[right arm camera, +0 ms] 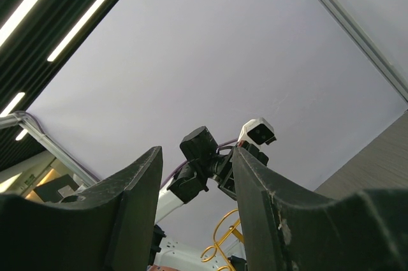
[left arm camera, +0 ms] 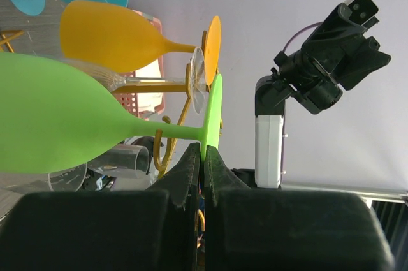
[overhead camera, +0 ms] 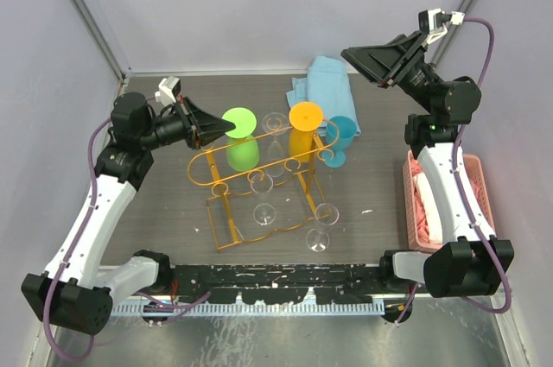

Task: Place the wine glass upside down on the wine glass rack
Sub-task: Turn the wine glass upside down at the wine rack.

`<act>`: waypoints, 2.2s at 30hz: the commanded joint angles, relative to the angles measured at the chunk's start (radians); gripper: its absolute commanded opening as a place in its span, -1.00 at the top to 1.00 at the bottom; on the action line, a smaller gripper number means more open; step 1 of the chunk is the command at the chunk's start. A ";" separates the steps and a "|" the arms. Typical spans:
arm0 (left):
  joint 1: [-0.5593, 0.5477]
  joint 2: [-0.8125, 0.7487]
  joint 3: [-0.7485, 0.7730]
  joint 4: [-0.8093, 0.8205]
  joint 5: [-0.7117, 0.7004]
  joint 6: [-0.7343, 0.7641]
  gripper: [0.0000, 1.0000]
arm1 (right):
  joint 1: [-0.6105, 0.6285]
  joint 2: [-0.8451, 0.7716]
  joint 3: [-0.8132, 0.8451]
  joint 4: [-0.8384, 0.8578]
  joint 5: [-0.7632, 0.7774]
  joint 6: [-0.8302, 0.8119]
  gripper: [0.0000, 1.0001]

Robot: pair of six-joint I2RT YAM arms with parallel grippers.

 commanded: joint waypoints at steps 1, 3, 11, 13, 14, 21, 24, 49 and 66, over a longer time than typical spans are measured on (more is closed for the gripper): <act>-0.011 -0.039 -0.001 0.013 0.012 0.021 0.99 | 0.008 -0.003 0.007 0.028 0.018 -0.006 -0.07; -0.014 -0.040 -0.001 0.012 0.012 0.021 1.00 | 0.007 -0.001 0.008 0.028 0.018 -0.006 -0.07; -0.022 -0.047 0.006 -0.031 0.006 0.045 0.99 | 0.008 -0.001 0.007 0.028 0.021 -0.006 -0.07; -0.025 -0.052 -0.003 -0.037 0.004 0.047 1.00 | 0.009 -0.002 0.011 0.028 0.019 -0.006 -0.08; -0.024 -0.053 -0.007 -0.035 0.002 0.045 0.99 | 0.008 0.000 0.013 0.027 0.019 -0.005 -0.08; -0.026 -0.053 0.008 -0.063 0.000 0.066 0.90 | 0.008 0.002 0.013 0.027 0.021 -0.005 -0.08; -0.028 -0.055 0.010 -0.083 -0.005 0.076 0.88 | 0.008 0.003 0.016 0.026 0.023 -0.004 -0.08; -0.040 -0.148 0.000 -0.200 -0.040 0.100 0.26 | 0.010 -0.017 -0.012 0.038 0.039 0.005 -0.08; -0.040 -0.253 0.049 -0.331 -0.067 0.155 0.15 | 0.009 -0.042 -0.037 0.001 0.047 -0.027 -0.08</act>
